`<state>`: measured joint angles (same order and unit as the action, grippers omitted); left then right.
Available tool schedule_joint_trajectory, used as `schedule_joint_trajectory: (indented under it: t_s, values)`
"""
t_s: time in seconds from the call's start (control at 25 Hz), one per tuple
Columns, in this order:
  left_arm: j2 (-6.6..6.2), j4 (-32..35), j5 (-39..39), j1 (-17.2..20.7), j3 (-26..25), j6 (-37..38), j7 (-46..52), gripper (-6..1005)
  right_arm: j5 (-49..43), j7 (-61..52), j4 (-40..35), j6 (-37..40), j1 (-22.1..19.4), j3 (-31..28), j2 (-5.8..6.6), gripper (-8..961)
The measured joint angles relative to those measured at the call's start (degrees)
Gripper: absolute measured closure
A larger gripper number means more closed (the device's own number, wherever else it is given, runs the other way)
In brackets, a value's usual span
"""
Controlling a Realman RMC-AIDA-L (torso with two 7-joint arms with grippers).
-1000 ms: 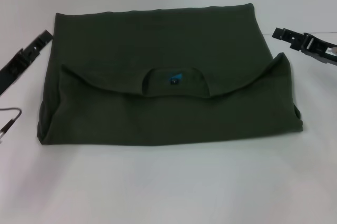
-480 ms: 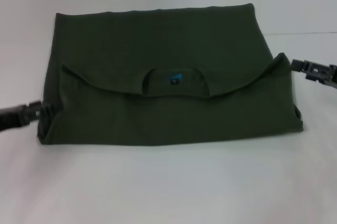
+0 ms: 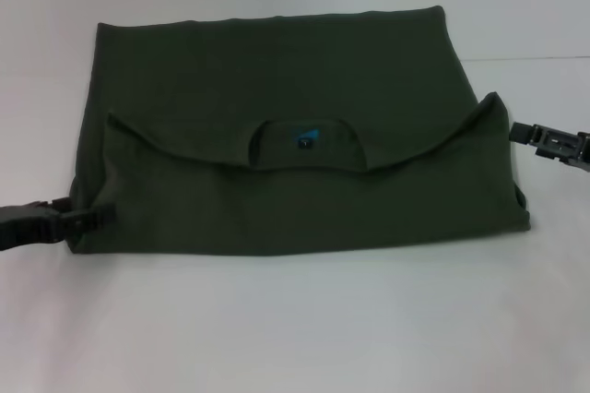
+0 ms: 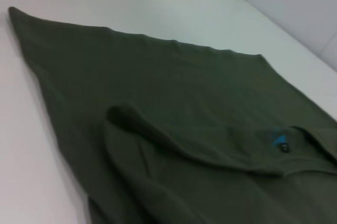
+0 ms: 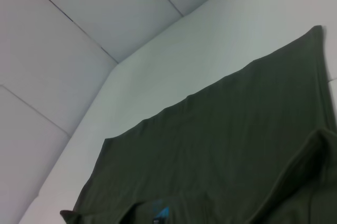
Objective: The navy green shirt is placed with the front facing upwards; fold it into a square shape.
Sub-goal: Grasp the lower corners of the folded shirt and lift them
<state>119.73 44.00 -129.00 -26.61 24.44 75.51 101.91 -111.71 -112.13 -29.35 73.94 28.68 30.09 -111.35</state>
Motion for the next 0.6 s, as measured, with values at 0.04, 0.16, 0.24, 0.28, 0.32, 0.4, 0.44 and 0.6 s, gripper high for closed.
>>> schedule_joint_trajectory:
  t_s: [0.04,0.16,0.24,0.28,0.32,0.4,0.44,0.6]
  values:
    - [0.28,-0.2,0.0,0.0,0.6,-0.9,-0.1,93,0.0,0.0,0.0,0.0,0.1,0.1,-0.03,7]
    - [0.63,-1.1,-0.1,-0.2,2.4,-3.5,-0.2,94,-0.3,0.0,0.0,-0.1,0.3,0.5,-0.13,7]
    - [0.96,-1.6,-0.1,-0.3,2.9,-5.1,-0.2,94,-0.4,0.1,0.0,-0.3,0.3,0.5,-0.15,7]
    - [1.12,-1.7,0.0,-0.4,3.0,-5.9,-0.2,94,-0.4,0.1,0.0,-0.4,0.4,0.5,-0.17,7]
    - [1.25,-1.8,0.0,-0.4,3.1,-6.5,-0.2,94,-0.4,0.1,0.0,-0.4,0.4,0.5,-0.2,6]
    - [1.34,-2.0,0.1,-0.4,3.3,-7.1,-0.2,94,-0.4,0.1,-0.1,-0.5,0.4,0.6,-0.33,6]
    - [1.35,-2.1,0.0,-0.4,3.4,-7.2,-0.2,95,-0.4,0.1,-0.2,-0.6,0.5,0.7,-0.36,6]
    - [1.28,-2.5,-0.2,-0.5,3.4,-6.4,0.5,95,-0.4,0.1,-0.3,-1.4,0.6,1.0,-0.5,6]
